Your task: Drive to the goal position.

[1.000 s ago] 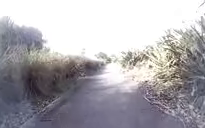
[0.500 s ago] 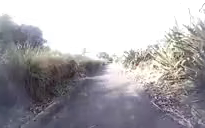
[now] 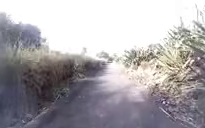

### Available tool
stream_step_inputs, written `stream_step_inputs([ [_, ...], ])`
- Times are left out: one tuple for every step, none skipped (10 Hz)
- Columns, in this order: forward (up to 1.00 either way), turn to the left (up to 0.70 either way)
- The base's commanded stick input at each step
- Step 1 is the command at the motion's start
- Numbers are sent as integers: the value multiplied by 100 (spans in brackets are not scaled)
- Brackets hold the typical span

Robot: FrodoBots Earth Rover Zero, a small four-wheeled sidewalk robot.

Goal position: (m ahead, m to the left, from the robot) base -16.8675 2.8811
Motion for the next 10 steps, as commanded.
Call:
stream_step_inputs([
  [45, 0],
  [45, 0],
  [45, -26],
  [45, -27],
  [45, -22],
  [45, -12],
  [45, -1],
  [45, 0],
  [45, 0],
  [45, 0],
])
